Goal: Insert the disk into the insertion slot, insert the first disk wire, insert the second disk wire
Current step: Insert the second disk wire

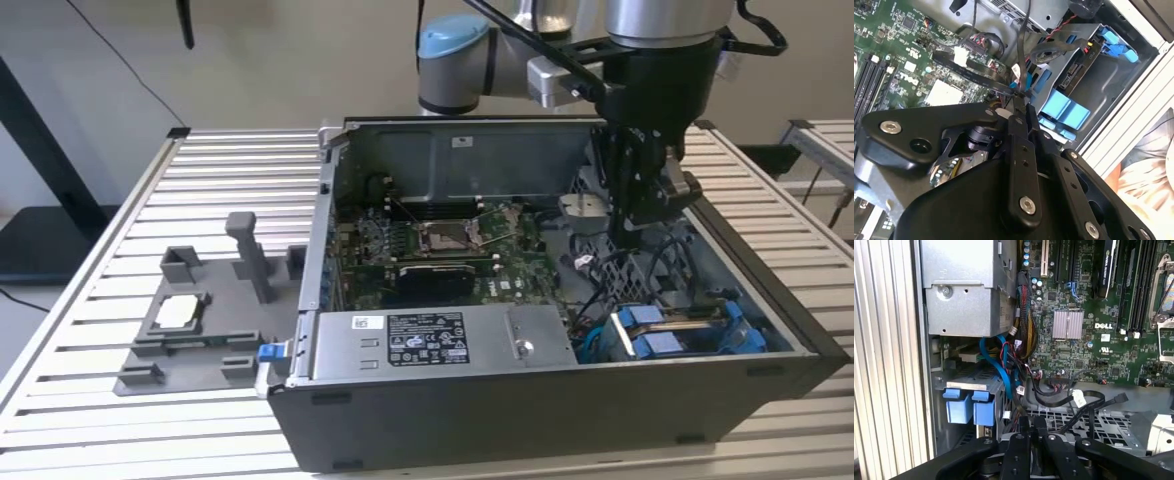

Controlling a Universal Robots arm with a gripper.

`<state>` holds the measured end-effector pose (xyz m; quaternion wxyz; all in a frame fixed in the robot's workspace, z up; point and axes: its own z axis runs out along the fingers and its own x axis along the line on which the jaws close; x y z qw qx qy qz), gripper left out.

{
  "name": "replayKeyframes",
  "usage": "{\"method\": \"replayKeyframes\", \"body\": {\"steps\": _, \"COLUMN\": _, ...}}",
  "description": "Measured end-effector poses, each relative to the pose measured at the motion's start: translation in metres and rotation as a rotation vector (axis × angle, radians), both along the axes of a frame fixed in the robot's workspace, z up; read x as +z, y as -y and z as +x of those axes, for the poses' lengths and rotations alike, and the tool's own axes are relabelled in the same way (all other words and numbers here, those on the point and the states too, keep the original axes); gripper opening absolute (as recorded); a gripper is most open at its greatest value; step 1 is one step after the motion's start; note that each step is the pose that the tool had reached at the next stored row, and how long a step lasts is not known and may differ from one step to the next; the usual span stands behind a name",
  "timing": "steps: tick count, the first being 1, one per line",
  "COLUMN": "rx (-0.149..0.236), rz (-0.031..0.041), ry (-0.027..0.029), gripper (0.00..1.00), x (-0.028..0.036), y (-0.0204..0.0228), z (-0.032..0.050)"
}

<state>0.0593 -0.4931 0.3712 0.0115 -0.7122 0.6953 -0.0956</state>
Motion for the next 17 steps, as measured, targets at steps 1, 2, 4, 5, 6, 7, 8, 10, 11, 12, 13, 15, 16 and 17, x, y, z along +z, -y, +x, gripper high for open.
{"method": "replayKeyframes", "body": {"steps": 1, "rx": 0.000, "rz": 0.0000, "ry": 0.0000, "gripper": 0.16, "x": 0.0000, "y": 0.0000, "z": 0.0000}}
{"method": "replayKeyframes", "body": {"steps": 2, "rx": 0.000, "rz": 0.0000, "ry": 0.0000, "gripper": 0.16, "x": 0.0000, "y": 0.0000, "z": 0.0000}}
{"method": "replayKeyframes", "body": {"steps": 4, "rx": 0.000, "rz": 0.0000, "ry": 0.0000, "gripper": 0.16, "x": 0.0000, "y": 0.0000, "z": 0.0000}}
{"method": "replayKeyframes", "body": {"steps": 5, "rx": 0.000, "rz": 0.0000, "ry": 0.0000, "gripper": 0.16, "x": 0.0000, "y": 0.0000, "z": 0.0000}}
{"method": "replayKeyframes", "body": {"steps": 6, "rx": 0.000, "rz": 0.0000, "ry": 0.0000, "gripper": 0.16, "x": 0.0000, "y": 0.0000, "z": 0.0000}}
{"method": "replayKeyframes", "body": {"steps": 7, "rx": 0.000, "rz": 0.0000, "ry": 0.0000, "gripper": 0.16, "x": 0.0000, "y": 0.0000, "z": 0.0000}}
{"method": "replayKeyframes", "body": {"steps": 8, "rx": 0.000, "rz": 0.0000, "ry": 0.0000, "gripper": 0.16, "x": 0.0000, "y": 0.0000, "z": 0.0000}}
{"method": "replayKeyframes", "body": {"steps": 10, "rx": 0.000, "rz": 0.0000, "ry": 0.0001, "gripper": 0.16, "x": 0.0000, "y": 0.0000, "z": 0.0000}}
{"method": "replayKeyframes", "body": {"steps": 11, "rx": 0.000, "rz": 0.0000, "ry": 0.0001, "gripper": 0.16, "x": 0.0000, "y": 0.0000, "z": 0.0000}}
{"method": "replayKeyframes", "body": {"steps": 12, "rx": 0.000, "rz": 0.0000, "ry": 0.0001, "gripper": 0.16, "x": 0.0000, "y": 0.0000, "z": 0.0001}}
{"method": "replayKeyframes", "body": {"steps": 13, "rx": 0.000, "rz": 0.0000, "ry": -0.0020, "gripper": 0.16, "x": 0.0000, "y": 0.0001, "z": 0.0009}}
{"method": "replayKeyframes", "body": {"steps": 15, "rx": 0.000, "rz": -0.0001, "ry": -0.0112, "gripper": 0.16, "x": 0.0001, "y": 0.0006, "z": 0.0037}}
{"method": "replayKeyframes", "body": {"steps": 16, "rx": 0.000, "rz": -0.0001, "ry": -0.0174, "gripper": 0.16, "x": 0.0000, "y": 0.0011, "z": 0.0057}}
{"method": "replayKeyframes", "body": {"steps": 17, "rx": 0.000, "rz": 0.0000, "ry": -0.0246, "gripper": 0.16, "x": 0.0000, "y": 0.0016, "z": 0.0080}}
